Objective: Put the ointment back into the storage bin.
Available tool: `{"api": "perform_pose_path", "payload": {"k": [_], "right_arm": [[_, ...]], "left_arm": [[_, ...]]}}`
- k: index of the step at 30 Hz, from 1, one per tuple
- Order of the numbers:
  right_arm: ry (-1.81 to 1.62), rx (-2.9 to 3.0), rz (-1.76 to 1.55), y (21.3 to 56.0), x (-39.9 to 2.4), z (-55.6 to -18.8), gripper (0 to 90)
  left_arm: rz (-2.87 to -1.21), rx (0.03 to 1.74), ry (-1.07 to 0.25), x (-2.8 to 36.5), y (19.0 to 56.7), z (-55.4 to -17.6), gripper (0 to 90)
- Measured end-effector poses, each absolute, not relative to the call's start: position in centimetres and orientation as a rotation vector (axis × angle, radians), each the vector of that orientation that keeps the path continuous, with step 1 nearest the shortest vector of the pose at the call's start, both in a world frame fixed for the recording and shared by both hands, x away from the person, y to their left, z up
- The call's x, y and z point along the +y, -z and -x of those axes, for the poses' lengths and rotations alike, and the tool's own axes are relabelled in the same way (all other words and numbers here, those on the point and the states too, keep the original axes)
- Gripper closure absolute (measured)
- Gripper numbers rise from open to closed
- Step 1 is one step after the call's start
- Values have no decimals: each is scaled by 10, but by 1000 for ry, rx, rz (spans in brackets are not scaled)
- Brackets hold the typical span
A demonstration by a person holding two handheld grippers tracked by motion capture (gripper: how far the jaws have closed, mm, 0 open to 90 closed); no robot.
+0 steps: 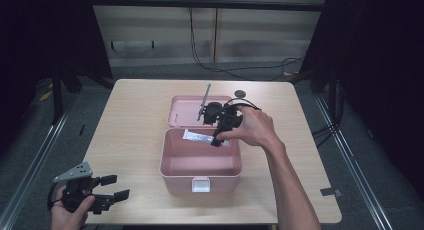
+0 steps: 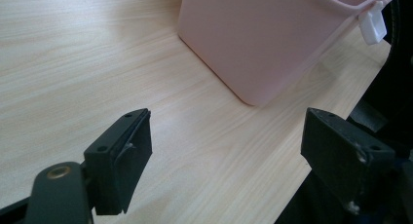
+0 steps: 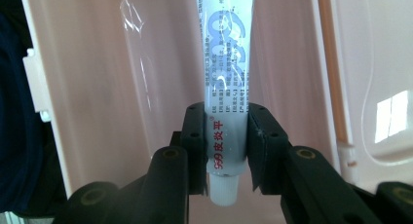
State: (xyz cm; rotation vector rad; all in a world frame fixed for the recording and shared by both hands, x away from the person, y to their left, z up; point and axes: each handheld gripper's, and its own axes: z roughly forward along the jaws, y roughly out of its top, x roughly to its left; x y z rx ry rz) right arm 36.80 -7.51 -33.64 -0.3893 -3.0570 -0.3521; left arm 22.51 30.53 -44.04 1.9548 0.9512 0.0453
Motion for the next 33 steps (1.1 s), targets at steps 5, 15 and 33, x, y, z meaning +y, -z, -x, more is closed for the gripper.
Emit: {"api": "perform_pose_path", "payload": {"k": [5,15,33], "right_arm": [[323,-3054,383,343,-70,-370,717],[242,-3058,310,361,-58,-374,717],[181,-3043,281,392,-46,-381,717]], "left_arm": [[-1952,952,-44,306,440,-225,188],[-1954,952,-46,305,440,-225,188],[-1951,953,-45,306,440,-225,188]]}}
